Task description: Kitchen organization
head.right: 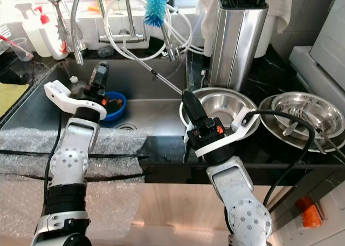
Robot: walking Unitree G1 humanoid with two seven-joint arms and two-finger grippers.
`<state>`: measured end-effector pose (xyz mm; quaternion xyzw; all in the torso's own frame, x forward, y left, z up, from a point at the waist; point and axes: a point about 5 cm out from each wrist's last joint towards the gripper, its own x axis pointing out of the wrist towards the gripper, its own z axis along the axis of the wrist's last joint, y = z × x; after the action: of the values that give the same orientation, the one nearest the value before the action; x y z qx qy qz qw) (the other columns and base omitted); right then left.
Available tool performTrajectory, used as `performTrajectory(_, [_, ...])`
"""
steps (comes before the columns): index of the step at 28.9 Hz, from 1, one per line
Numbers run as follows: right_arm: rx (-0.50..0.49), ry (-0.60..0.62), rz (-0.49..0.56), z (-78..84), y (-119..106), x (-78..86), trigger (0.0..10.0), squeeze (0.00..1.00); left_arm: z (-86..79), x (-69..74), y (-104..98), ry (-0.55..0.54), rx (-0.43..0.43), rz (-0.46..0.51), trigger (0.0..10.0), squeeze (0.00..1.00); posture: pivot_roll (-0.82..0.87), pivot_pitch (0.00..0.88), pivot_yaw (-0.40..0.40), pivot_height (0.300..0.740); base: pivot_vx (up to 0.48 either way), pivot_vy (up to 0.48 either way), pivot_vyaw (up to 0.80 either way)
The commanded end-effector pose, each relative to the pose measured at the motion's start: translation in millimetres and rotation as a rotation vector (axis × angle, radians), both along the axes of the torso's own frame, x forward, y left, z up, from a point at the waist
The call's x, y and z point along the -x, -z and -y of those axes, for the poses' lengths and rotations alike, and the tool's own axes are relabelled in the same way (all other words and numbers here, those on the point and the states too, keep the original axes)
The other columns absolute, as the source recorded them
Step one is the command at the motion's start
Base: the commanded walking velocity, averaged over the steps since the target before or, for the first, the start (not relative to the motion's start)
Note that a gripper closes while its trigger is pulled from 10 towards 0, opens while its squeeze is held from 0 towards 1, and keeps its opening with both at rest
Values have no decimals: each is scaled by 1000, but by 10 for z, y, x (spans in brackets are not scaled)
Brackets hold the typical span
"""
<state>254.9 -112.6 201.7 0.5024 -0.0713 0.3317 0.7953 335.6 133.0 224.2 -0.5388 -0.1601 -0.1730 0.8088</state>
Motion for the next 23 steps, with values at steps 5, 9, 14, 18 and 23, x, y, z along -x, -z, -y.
performTrajectory(5, [-4,-30,15,-118,-31,8,10000,0,171,102,-142,112,-43,102,10000,0,-20,34,78,740,0,0,0])
performTrajectory(9, [24,-52,18,-165,-16,21,10000,0,195,115,-143,132,-46,108,10000,0,-19,34,77,740,0,0,0])
performTrajectory(14, [26,-70,28,-202,-25,32,10000,0,205,125,-138,141,-58,108,10000,0,-18,32,77,740,0,0,0])
performTrajectory(18, [28,-73,30,-210,-25,35,10000,0,205,125,-138,143,-58,110,10000,0,-19,30,78,740,0,0,0])
performTrajectory(23, [35,-83,33,-225,-20,39,10000,0,212,121,-135,145,-53,108,10000,0,-20,27,77,740,0,0,0])
